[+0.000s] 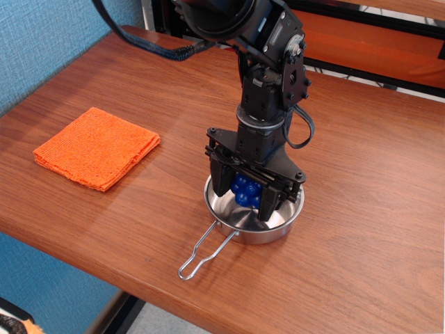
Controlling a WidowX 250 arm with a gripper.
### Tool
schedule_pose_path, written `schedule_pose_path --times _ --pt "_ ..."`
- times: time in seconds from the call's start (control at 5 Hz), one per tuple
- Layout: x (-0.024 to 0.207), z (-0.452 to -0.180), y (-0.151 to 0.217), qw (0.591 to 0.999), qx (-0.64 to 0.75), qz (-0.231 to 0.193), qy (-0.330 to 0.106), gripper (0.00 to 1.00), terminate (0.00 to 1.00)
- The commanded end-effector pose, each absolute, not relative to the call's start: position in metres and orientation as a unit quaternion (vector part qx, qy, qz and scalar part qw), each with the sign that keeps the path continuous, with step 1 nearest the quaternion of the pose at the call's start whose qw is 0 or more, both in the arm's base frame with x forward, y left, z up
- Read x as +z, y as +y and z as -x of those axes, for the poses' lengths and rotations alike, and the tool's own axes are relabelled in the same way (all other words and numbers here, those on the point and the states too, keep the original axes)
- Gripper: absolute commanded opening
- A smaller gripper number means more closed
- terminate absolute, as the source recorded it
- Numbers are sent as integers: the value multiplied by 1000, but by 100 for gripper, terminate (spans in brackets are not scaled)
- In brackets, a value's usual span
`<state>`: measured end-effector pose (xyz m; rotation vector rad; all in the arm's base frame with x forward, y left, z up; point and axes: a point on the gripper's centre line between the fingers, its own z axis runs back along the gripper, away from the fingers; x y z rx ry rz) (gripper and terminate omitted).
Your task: Take the grapes and place it inside the vessel.
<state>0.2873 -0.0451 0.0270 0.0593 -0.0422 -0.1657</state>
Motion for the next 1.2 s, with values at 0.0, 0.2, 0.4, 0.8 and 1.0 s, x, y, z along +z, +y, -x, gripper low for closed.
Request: schedule_pose_path --times 0.0,0.2,0.4,0.8,1.0 --pt "37 -276 -44 996 -76 -33 -35 100 0" --pt "44 -277 -43 996 -77 -38 -40 100 0" --pt "62 -279 -43 995 -75 -31 -56 100 0" --pt "94 -283 -34 994 -51 -46 -80 100 0" --pt "96 -286 -11 996 -9 -60 -67 100 0"
